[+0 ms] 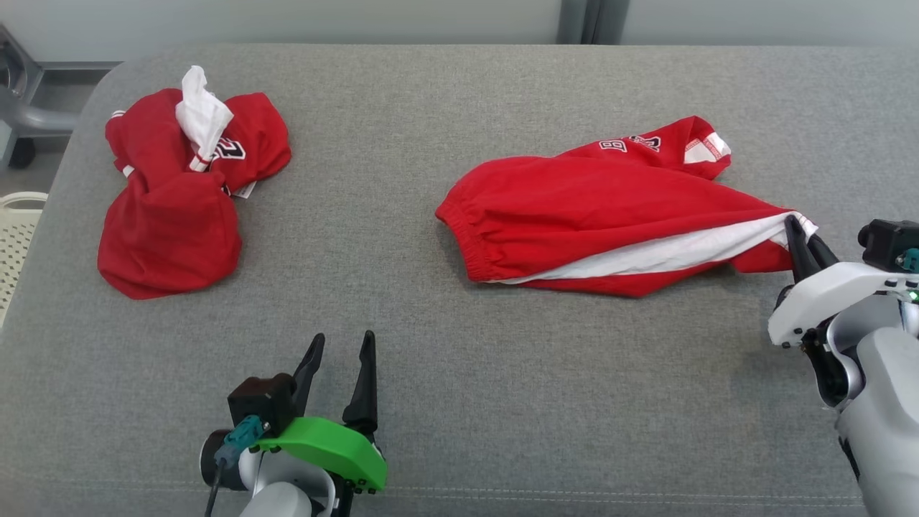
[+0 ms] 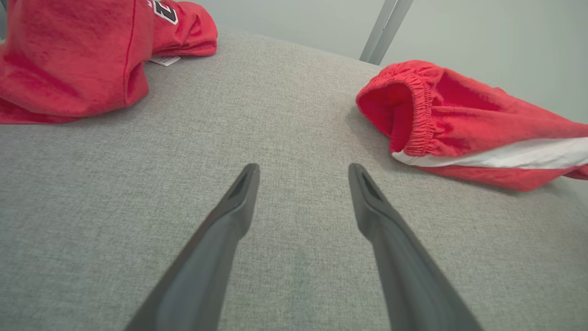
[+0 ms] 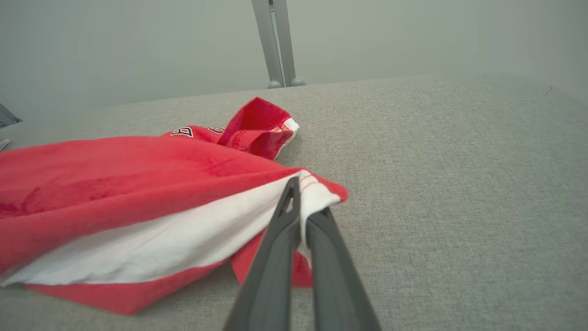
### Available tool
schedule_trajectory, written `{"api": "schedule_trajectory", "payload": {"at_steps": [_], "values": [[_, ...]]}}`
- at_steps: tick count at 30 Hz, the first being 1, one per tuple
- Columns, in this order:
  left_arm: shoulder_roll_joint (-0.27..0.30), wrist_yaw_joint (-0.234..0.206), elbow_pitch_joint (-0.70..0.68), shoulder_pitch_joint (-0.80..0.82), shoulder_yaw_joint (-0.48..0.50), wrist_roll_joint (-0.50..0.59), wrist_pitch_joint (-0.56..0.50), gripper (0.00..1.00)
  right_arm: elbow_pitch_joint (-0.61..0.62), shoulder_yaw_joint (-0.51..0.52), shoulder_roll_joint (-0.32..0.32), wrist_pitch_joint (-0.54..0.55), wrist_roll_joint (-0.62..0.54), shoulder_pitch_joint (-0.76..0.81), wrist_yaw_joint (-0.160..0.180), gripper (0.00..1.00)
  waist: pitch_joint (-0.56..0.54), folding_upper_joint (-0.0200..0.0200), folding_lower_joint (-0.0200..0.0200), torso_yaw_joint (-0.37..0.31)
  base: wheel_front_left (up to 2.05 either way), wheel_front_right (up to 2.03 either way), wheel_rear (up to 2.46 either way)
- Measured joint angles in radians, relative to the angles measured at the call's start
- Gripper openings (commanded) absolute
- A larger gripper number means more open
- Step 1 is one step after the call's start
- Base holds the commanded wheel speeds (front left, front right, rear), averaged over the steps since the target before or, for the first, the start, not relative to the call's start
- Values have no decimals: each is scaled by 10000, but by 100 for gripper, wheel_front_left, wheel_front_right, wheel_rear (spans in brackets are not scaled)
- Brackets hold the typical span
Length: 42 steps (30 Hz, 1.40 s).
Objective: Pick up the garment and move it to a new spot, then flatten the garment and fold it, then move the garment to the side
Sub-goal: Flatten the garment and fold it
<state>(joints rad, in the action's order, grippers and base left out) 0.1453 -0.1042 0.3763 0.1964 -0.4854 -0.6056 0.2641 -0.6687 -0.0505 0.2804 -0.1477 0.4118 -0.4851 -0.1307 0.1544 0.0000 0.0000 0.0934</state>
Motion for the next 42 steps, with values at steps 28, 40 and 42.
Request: {"api": "schedule_trajectory", "payload": {"at_steps": [28,40,42], "values": [[-215,792,326,724,-575,412,-2,100,-3423,-2504,1001,-1028,-257,-1760,-2,100,744,0,0,-268,0,0,0],[-278,1379,802,1241,-794,669,0,100,-2470,-2280,1450,-1149,92,-1341,-2,100,586,0,0,-996,0,0,0],[-316,1427,1118,1468,-819,696,0,100,-2092,-2109,1438,-1149,77,-1083,-2,100,553,0,0,-1157,0,0,0]]}}
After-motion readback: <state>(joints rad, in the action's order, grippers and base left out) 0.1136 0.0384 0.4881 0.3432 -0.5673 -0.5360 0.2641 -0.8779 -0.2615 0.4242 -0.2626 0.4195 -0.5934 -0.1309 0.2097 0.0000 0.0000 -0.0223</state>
